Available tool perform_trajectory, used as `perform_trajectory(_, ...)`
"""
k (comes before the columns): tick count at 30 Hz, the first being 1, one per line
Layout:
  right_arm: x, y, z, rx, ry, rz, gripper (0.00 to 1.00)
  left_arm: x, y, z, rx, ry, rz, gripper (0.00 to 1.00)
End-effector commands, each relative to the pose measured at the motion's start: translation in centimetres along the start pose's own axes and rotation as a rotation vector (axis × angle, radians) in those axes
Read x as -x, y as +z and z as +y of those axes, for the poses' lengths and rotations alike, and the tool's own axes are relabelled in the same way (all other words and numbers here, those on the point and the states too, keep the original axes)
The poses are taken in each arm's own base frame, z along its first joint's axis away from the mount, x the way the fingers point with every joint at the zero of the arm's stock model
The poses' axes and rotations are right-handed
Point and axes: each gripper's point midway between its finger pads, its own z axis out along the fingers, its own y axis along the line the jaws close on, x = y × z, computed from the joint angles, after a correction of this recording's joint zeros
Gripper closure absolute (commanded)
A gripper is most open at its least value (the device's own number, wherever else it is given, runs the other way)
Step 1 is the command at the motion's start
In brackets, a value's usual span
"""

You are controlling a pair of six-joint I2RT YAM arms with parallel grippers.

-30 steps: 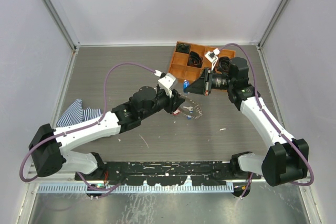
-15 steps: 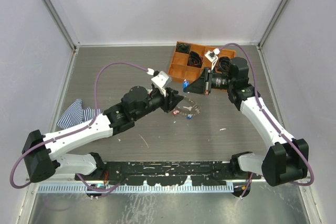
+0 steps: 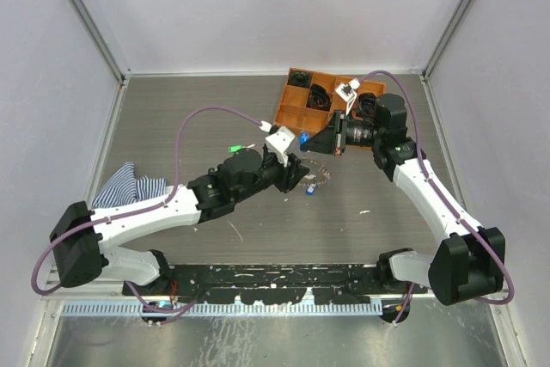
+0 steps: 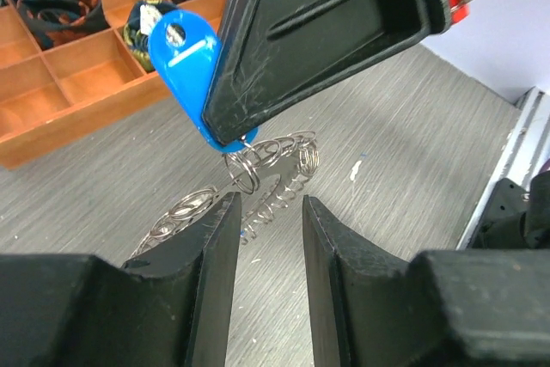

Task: Remove the keys from the keyring

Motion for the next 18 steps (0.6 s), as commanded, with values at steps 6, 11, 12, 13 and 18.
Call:
perform_trajectory(6, 1.74, -0.23, 1.92, 0.035, -0.096, -0.039, 0.99, 3.45, 0.99, 1.47, 0.130, -0.037, -0.092, 0.68)
perform_trajectory(11, 1.72, -0.18, 1.89, 0.036, -0.095, -0.038, 0.99, 3.71, 0.89, 1.45, 0.131, -0.039, -0.100, 0.69)
perform_trajectory(12, 1.75, -0.19, 1.89, 0.034, -0.096, -0.039, 0.99, 3.73, 0.85, 1.51, 0.133, -0.037, -0.101, 0.69)
perform_trajectory(13, 1.72, -0.18, 1.88, 0.035, -0.096, -0.038, 0.99, 3.67, 0.84, 1.49, 0.133, -0.037, -0.099, 0.69)
perform_trajectory(18, 1.74, -0.20, 1.82, 0.033, -0.093, -0.039, 0.99, 3.63, 0.74, 1.59, 0.135, -0.030, -0.097, 0.70)
